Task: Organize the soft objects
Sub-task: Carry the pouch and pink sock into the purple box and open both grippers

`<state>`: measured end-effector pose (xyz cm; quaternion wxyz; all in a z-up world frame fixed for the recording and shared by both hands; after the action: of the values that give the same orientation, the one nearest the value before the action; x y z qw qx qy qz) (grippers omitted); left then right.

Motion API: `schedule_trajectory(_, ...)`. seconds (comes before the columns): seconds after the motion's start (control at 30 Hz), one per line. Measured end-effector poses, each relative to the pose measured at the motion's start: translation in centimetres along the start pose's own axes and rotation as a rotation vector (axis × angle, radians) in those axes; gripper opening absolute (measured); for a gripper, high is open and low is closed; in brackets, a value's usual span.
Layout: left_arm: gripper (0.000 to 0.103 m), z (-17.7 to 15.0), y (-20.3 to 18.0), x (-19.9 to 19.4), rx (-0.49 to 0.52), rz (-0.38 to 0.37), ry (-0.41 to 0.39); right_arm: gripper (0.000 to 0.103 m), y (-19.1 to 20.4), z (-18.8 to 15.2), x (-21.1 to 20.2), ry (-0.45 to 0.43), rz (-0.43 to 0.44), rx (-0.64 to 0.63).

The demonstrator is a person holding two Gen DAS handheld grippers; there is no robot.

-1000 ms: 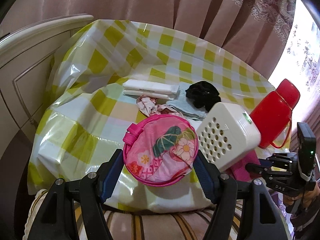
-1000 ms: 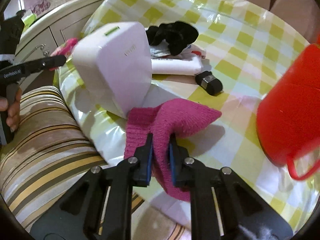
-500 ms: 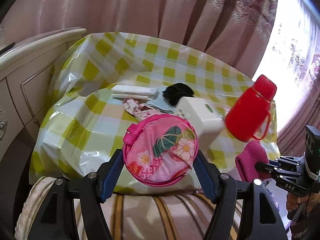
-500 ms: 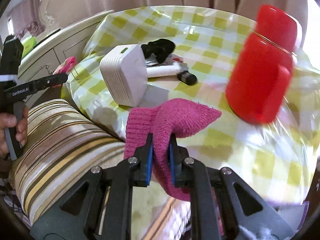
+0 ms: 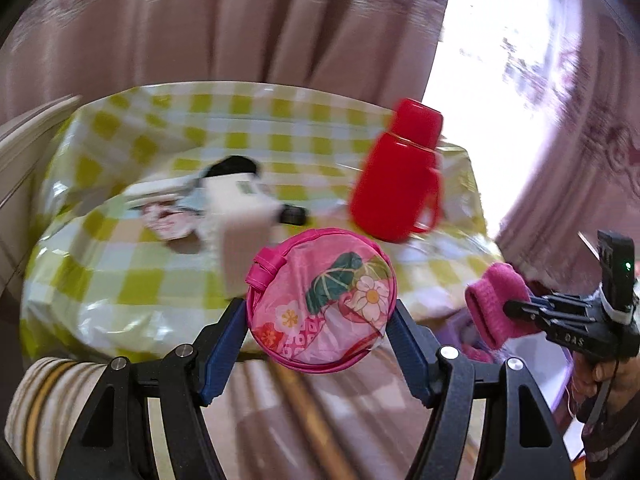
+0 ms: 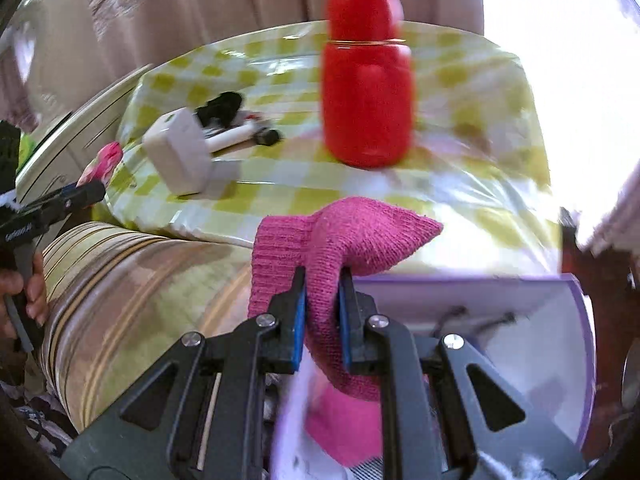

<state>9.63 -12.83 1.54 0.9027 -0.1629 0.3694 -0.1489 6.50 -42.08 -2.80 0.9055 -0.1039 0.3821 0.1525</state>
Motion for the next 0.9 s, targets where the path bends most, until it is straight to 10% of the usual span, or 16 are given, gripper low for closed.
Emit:
schedule_trajectory(0.6,0.072,-6.6,-18.2,4.4,0.354,-0.191,0.147,0.021,-8.7,-5.9,-4.0,0.002,-0.131,0.231)
schedule_trajectory(0.73,0.078,-7.5,-20.2,6.7,0.374,-0.209,0.209,0.052,-9.1,-6.2,-4.0,0.002,-0.139,0.247)
schedule_trajectory(0.9,0.078,-7.6,-19.4,8.5,0.318,-0.169,0.259,0.058,-9.2,-6.5,-4.0,-0.006,-0.130,0.252)
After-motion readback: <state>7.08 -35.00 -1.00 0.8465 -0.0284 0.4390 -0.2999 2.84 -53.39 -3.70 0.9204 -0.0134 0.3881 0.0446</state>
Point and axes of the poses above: each gripper's, at about its wrist camera, not at the fingertips, and x roughly the way its jaws point, y to its left, z to its top, the point moved 6 cm from there along x, roughly the way its jaws point, and after that the axes turned 15 degrees about -x, right-handed, at the moved point
